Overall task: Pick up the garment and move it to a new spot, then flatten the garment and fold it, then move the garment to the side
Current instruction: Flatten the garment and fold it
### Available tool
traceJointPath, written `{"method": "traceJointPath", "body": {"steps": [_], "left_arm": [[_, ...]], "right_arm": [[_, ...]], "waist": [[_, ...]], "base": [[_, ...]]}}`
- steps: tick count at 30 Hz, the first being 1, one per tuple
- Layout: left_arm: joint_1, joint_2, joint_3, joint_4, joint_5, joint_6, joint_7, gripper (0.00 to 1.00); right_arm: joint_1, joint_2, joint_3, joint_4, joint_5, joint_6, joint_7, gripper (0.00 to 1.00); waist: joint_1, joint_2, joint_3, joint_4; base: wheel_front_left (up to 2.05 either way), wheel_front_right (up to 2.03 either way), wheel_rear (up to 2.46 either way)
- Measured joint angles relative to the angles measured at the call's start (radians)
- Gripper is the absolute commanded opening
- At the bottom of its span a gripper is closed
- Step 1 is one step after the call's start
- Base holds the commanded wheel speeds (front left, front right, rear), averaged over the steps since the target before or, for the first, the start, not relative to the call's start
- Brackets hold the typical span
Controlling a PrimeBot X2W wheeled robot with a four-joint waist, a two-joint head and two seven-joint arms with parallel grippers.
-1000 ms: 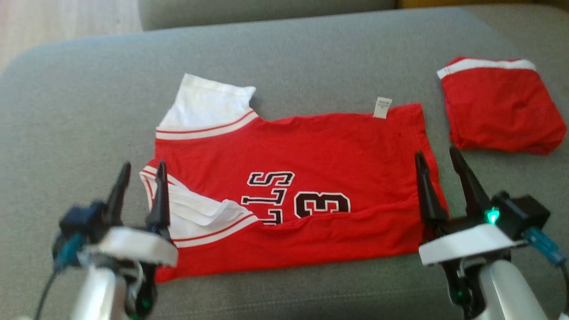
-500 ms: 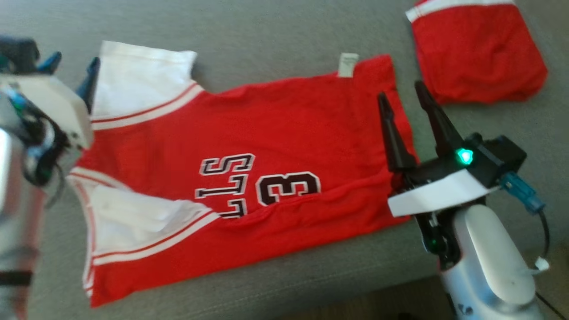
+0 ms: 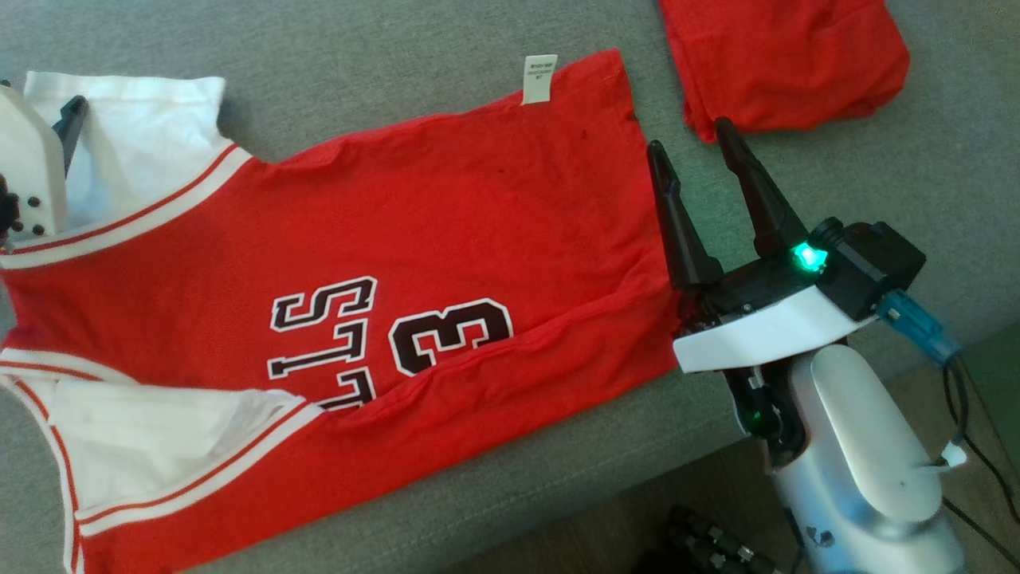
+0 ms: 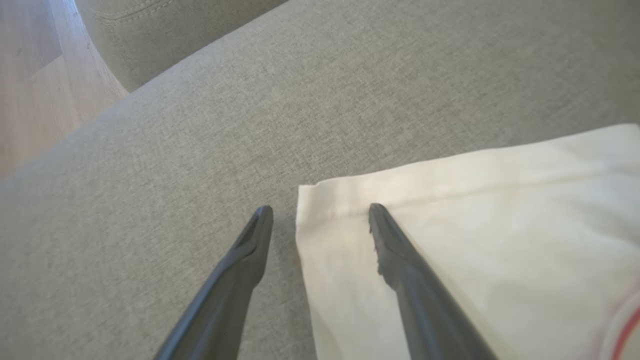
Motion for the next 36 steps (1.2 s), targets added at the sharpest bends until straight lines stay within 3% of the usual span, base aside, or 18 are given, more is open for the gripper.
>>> {"method": "traceJointPath", "body": {"steps": [6, 7, 8, 12, 20, 28, 36], "left_arm": [[-0.049, 0.013, -0.051, 0.05, -0.047, 0.0, -0.023, 1.0], [-0.053, 0.013, -0.059, 0.059, -0.059, 0.0, -0.023, 0.64], [-0.058, 0.012, -0.071, 0.064, -0.076, 0.0, -0.022, 0.0], [-0.061, 0.001, -0.108, 0.061, -0.133, 0.0, -0.038, 0.0], [-0.062, -0.024, -0.131, 0.044, -0.17, 0.0, -0.202, 0.0], [-0.059, -0.075, -0.132, -0.008, -0.17, 0.003, -0.328, 0.0], [-0.002, -0.101, -0.137, -0.073, -0.171, 0.026, -0.379, 0.0]], "right_arm": [[0.0, 0.0, 0.001, 0.011, 0.008, 0.0, -0.009, 1.0], [0.0, 0.0, 0.0, 0.011, 0.008, 0.0, -0.009, 1.0], [0.0, 0.0, -0.001, 0.011, 0.008, 0.0, -0.008, 1.0], [0.0, 0.0, -0.014, 0.013, -0.003, 0.0, -0.004, 1.0], [-0.088, -0.004, -0.073, 0.076, -0.03, 0.0, 0.125, 1.0], [-0.186, -0.106, -0.039, 0.151, 0.035, 0.0, 0.224, 1.0], [-0.25, -0.201, 0.047, 0.266, 0.103, 0.0, 0.25, 1.0]], "waist": [[-0.0001, 0.0, 0.009, -0.008], [-0.0001, 0.0, 0.01, -0.007], [-0.0001, 0.0, 0.01, -0.005], [-0.0001, 0.0, 0.008, 0.011], [-0.0001, 0.0, -0.006, 0.083], [-0.0002, 0.0, -0.025, 0.179], [-0.0002, 0.0, -0.056, 0.235]], "base": [[0.0, 0.0, 0.0], [0.0, 0.0, 0.0], [0.0, 0.0, 0.0], [0.0, 0.0, 0.0], [0.0, 0.0, 0.0], [0.0, 0.0, 0.0], [0.0, 0.0, 0.0]]}}
